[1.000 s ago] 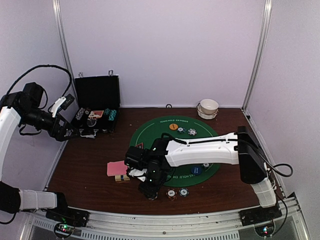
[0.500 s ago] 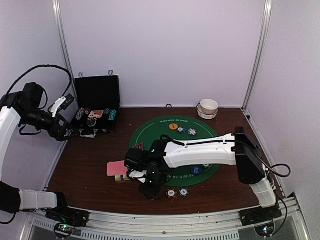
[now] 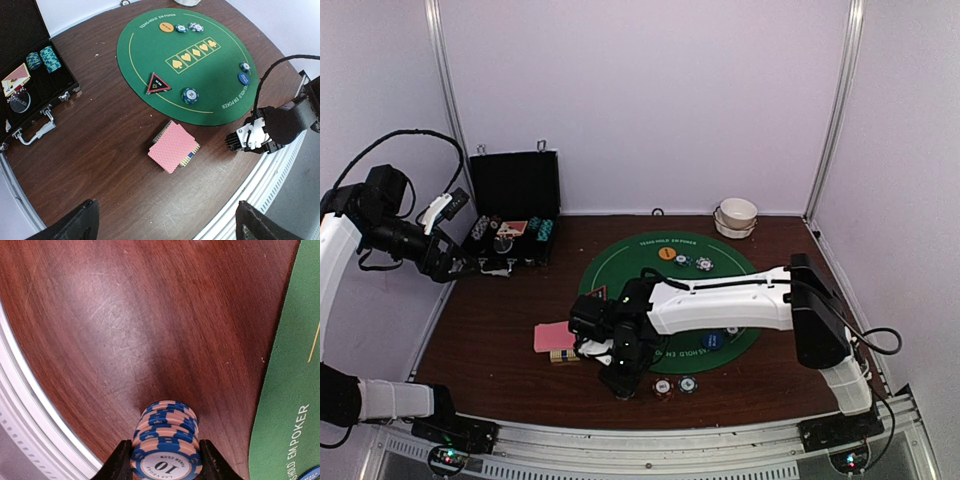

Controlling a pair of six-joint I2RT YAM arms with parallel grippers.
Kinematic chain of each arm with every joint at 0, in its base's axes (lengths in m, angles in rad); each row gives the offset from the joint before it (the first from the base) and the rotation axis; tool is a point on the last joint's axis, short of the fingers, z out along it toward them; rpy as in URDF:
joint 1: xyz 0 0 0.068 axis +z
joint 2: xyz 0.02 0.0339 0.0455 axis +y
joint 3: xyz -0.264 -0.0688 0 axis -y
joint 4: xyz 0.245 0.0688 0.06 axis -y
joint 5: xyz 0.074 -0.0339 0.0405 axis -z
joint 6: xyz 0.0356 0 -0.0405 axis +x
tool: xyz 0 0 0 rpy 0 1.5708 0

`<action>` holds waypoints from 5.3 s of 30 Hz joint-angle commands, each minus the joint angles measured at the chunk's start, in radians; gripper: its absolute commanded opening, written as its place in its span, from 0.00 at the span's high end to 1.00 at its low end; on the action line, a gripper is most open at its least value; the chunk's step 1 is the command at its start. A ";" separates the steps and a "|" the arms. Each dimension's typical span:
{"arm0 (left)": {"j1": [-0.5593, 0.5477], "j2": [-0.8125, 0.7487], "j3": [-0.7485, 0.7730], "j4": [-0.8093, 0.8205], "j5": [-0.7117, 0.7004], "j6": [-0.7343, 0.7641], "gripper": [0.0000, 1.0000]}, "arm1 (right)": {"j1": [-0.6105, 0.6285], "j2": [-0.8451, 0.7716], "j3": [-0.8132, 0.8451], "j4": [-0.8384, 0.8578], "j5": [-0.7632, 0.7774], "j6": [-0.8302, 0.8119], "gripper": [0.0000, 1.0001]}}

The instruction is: Distribute texas hold em gaming equipment

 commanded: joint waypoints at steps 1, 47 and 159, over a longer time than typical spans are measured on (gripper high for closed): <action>0.008 -0.010 0.007 0.008 0.011 0.016 0.02 | -0.001 -0.039 0.046 -0.035 0.006 -0.012 0.72; 0.008 -0.009 0.007 0.008 0.011 0.021 0.02 | -0.292 0.186 0.222 0.101 0.045 0.090 0.56; 0.008 -0.031 0.015 -0.010 0.013 0.030 0.02 | -0.204 -0.217 -0.153 0.012 0.091 0.073 0.72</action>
